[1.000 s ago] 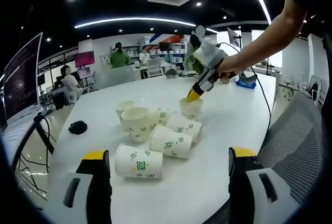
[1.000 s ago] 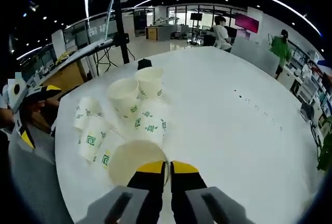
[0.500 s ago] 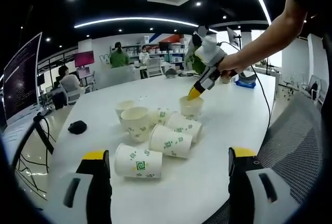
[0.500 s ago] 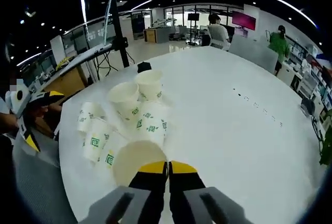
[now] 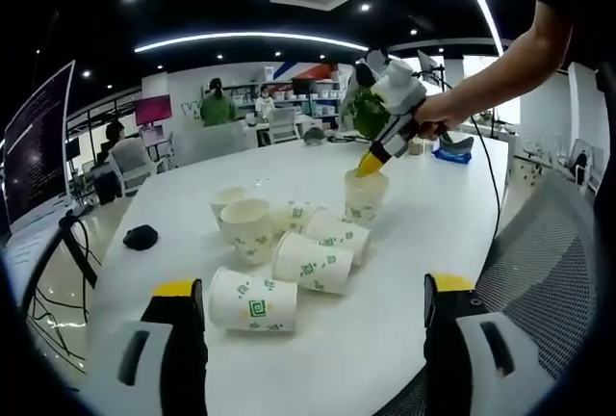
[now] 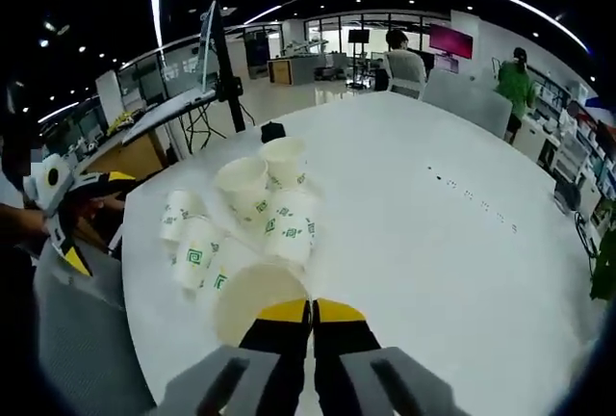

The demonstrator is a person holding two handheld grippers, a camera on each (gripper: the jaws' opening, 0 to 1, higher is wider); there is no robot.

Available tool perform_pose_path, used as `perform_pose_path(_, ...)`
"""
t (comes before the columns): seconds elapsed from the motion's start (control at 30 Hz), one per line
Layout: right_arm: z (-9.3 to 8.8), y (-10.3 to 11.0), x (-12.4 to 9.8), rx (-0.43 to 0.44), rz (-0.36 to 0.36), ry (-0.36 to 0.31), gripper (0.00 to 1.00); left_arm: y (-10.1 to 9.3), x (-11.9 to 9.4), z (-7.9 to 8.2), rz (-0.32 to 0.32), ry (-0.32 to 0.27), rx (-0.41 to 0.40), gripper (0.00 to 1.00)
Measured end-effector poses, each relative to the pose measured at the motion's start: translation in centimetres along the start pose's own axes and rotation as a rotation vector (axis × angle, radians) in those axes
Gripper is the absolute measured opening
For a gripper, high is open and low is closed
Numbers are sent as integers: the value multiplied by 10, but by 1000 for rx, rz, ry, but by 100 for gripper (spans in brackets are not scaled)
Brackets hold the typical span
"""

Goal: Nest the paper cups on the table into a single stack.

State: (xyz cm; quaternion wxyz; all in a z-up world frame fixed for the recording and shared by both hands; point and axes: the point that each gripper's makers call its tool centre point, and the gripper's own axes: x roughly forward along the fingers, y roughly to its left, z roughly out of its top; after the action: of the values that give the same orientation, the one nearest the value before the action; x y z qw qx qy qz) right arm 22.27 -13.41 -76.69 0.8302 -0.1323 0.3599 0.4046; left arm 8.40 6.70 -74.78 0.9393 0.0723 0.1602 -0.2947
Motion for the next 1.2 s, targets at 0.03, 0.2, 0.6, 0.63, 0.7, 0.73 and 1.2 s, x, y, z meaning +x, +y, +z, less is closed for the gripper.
perform_pose_path(0.03,-1,1,-2,1,3,0,0,0,0,0,0,0,-1,94)
perform_pose_path(0.2,-4,11,-10,11,19,-1,0,0,0,0,0,-1,-2,94)
perform_pose_path(0.6,-12,53,-26,18,85,12,0,0,-1,0,0,-2,-3,94)
perform_pose_path(0.63,-12,55,-26,18,88,13,0,0,-1,0,0,-2,-3,94)
perform_pose_path(0.7,-14,59,-27,24,98,19,0,0,-1,0,-1,-2,-2,94)
perform_pose_path(0.73,-15,59,-26,25,102,20,0,0,-1,0,-2,-1,-2,94)
perform_pose_path(1.2,-27,84,-16,49,156,57,0,1,-1,0,0,-1,-6,94)
